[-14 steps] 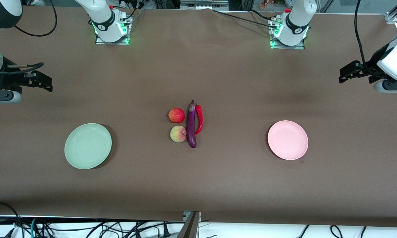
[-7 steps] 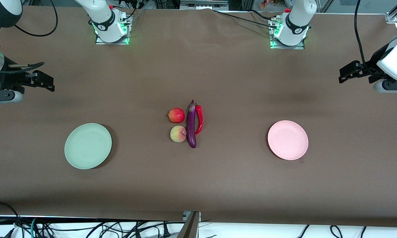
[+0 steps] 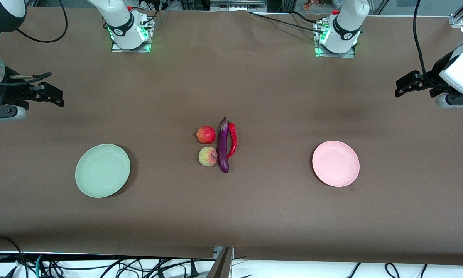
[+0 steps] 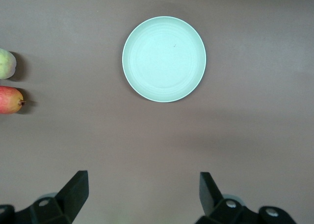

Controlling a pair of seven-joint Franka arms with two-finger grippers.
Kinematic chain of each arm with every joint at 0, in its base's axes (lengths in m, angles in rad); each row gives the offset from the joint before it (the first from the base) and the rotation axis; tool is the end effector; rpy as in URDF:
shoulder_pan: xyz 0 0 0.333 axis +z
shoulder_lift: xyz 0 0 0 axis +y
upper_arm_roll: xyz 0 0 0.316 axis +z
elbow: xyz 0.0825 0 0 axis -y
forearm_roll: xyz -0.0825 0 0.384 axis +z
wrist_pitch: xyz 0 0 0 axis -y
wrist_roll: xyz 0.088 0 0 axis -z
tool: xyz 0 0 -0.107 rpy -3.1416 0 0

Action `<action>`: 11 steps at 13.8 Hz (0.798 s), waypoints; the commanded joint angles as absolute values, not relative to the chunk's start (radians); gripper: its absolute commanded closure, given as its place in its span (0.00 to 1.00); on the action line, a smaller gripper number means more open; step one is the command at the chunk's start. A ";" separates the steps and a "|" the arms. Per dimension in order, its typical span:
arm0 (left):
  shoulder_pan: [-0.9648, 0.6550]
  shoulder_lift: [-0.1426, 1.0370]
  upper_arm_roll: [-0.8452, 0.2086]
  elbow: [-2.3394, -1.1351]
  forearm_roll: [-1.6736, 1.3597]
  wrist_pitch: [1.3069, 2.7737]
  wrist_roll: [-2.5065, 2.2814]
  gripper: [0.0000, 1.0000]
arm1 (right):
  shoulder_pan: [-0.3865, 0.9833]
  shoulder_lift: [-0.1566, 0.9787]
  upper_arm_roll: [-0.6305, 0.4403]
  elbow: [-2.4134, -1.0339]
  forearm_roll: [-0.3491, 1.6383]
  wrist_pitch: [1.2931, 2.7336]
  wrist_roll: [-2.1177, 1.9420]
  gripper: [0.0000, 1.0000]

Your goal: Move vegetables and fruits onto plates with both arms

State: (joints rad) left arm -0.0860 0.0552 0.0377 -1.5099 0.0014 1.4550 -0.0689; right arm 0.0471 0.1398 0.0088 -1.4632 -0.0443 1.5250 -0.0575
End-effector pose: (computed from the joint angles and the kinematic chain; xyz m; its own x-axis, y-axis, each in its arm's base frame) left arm 0.5584 -0.0274 0.6127 0.9938 0.0212 -0.1093 0.0201 -0.9997 -0.0110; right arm 0.5910 0.0278 0.5911 0.9906 0.1109 -0.0802 0.1143 -0.9927 0.0385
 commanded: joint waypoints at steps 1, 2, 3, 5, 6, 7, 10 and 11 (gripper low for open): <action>-0.090 0.071 0.038 -1.479 -0.014 1.448 -0.074 0.00 | 0.048 0.147 0.012 -1.445 -0.029 1.529 -0.057 0.00; -0.089 0.071 0.038 -1.479 -0.018 1.448 -0.074 0.00 | 0.048 0.147 0.012 -1.445 -0.029 1.529 -0.055 0.00; -0.089 0.071 0.038 -1.477 -0.018 1.448 -0.074 0.00 | 0.048 0.147 0.012 -1.445 -0.028 1.529 -0.055 0.00; -0.089 0.071 0.038 -1.477 -0.018 1.448 -0.074 0.00 | 0.048 0.147 0.012 -1.445 -0.009 1.529 -0.054 0.00; -0.089 0.071 0.038 -1.477 -0.018 1.448 -0.074 0.00 | 0.051 0.147 0.014 -1.445 0.003 1.529 -0.045 0.00; -0.089 0.071 0.038 -1.477 -0.018 1.448 -0.074 0.00 | 0.052 0.147 0.014 -1.445 0.005 1.529 -0.017 0.00; -0.084 0.071 0.038 -1.479 -0.018 1.448 -0.072 0.00 | 0.080 0.153 0.015 -1.445 0.006 1.539 0.038 0.00; -0.080 0.071 0.038 -1.479 -0.018 1.448 -0.072 0.00 | 0.090 0.155 0.015 -1.445 0.006 1.542 0.040 0.00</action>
State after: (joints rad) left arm -0.0857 0.0552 0.0371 -1.5097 -0.0017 1.4550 -0.0690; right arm 0.0701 0.1414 0.0130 -1.4632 -0.0047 1.5358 0.0113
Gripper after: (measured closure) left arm 0.000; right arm 0.000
